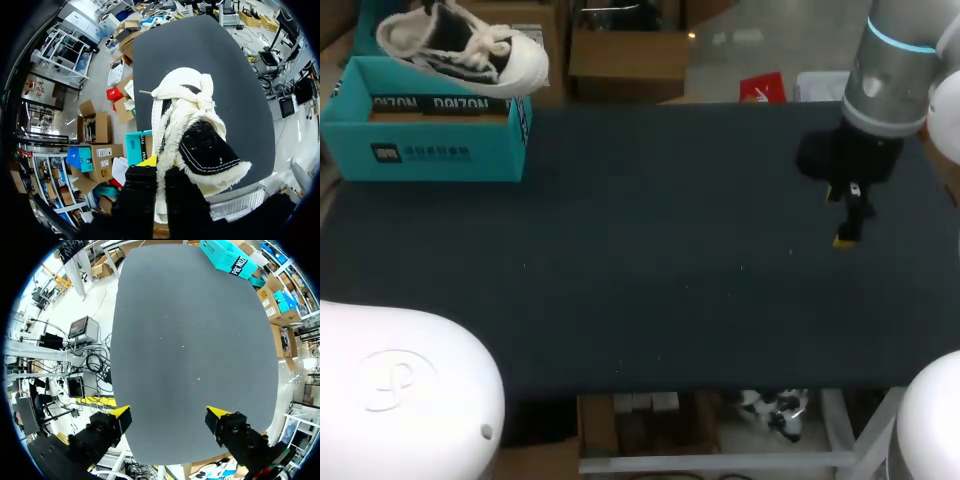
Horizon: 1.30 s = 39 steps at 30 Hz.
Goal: Open the shoe tongue, take the insole out of the shoe, put the insole back into the shoe, and pack the shoe into the shoebox
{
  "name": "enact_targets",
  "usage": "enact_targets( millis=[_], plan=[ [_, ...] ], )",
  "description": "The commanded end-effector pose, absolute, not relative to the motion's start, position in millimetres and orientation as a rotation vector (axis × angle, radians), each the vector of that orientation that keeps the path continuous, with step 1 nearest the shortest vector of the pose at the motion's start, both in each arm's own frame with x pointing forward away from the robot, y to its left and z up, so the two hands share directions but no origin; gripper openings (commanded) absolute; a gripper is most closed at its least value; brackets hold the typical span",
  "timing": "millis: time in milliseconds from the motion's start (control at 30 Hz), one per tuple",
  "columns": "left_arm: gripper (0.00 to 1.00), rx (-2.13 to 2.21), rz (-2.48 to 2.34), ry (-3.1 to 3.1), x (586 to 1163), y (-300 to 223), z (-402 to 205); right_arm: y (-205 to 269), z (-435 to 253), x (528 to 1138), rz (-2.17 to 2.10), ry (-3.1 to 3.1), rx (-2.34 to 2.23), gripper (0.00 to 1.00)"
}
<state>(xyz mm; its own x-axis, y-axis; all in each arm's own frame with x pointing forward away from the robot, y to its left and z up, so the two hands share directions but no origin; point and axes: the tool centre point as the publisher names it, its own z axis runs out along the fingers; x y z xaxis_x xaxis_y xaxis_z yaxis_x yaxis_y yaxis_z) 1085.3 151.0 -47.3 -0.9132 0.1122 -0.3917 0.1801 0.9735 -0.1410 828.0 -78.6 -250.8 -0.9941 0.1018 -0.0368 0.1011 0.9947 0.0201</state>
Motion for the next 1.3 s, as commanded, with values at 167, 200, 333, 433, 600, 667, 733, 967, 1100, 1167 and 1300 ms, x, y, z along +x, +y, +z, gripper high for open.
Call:
enact_targets(
  millis=[167,200,333,433,600,667,733,967,1100,1167,1300],
  plan=[
    [0.00,0.148,-0.303,2.799,1122.4,225.8,-73.8,-78.7,-249.9,827.8,0.025,3.102,0.158,1.00],
    [0.00,0.129,-0.317,2.803,1126.7,233.7,-77.1,-78.7,-249.9,827.8,0.025,3.102,0.158,1.00],
    [0.00,0.097,-0.350,2.833,1140.0,263.7,-93.4,-78.7,-249.9,827.8,0.025,3.102,0.158,1.00],
    [0.00,0.069,-0.359,2.861,1149.2,280.2,-107.6,-78.7,-249.9,827.8,0.025,3.102,0.158,1.00],
    [0.00,0.039,-0.361,2.904,1162.7,299.2,-136.0,-78.7,-249.9,827.8,0.025,3.102,0.158,1.00],
    [0.00,0.019,-0.371,2.925,1172.2,304.6,-148.3,-78.7,-249.9,827.8,0.025,3.102,0.158,1.00],
    [0.00,0.008,-0.377,2.941,1181.1,306.4,-160.8,-78.7,-249.9,827.8,0.025,3.102,0.158,1.00],
    [0.00,-0.027,-0.438,2.981,1208.6,307.7,-188.0,-78.7,-249.9,827.8,0.025,3.102,0.158,1.00],
    [0.00,-0.022,-0.466,3.000,1215.5,302.5,-197.7,-78.7,-249.9,827.8,0.025,3.102,0.158,1.00],
    [0.00,-0.020,-0.468,3.024,1221.0,297.7,-206.1,-78.7,-249.9,827.8,0.025,3.102,0.158,1.00],
    [0.00,-0.027,-0.452,3.087,1237.0,286.4,-229.9,-78.7,-249.9,827.8,0.025,3.102,0.158,1.00]
  ],
)
